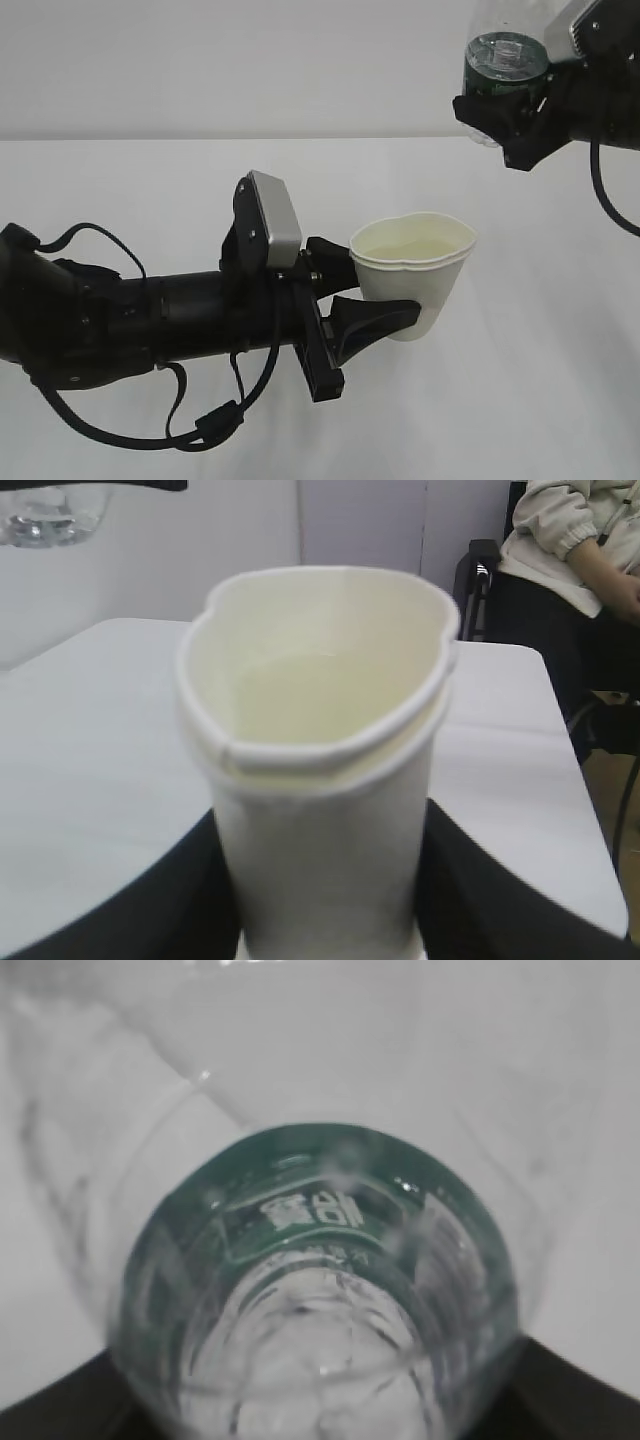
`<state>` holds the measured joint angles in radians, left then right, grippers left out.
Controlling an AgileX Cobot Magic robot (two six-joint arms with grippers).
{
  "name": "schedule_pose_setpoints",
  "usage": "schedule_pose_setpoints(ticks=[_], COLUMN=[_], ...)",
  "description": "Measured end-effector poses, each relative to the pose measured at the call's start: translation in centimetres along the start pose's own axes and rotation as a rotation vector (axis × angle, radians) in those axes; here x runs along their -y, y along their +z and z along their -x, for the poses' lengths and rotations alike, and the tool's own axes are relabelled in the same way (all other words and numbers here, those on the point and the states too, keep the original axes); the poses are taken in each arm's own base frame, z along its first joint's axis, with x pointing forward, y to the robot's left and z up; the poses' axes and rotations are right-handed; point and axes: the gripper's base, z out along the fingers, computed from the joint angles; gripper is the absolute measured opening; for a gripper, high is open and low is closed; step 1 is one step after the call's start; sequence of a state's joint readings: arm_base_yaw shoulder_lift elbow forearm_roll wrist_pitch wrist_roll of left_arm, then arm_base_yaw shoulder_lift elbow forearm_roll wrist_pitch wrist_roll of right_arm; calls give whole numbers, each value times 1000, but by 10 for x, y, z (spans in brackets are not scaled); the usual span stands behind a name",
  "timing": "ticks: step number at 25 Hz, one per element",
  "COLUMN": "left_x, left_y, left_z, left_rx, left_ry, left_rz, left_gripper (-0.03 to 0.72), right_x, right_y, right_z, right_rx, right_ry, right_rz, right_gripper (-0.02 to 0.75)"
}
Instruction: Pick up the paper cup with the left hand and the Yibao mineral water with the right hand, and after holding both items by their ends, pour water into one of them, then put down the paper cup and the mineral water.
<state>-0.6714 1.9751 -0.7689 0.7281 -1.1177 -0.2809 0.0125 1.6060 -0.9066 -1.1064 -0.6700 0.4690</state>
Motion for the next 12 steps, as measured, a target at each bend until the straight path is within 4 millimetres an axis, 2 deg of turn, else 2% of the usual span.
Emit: schedule_pose_setpoints(ticks=[12], left_x=[-7], left_y=[0], left_z=[2], left_rx=[21], left_ry=[10], left_rz=[82], left_gripper=[365], right_x=[1], right_y=[0], right_z=[-1], right_rx=[-9], right_ry=[11], right_rz=[-7], right_gripper=[464])
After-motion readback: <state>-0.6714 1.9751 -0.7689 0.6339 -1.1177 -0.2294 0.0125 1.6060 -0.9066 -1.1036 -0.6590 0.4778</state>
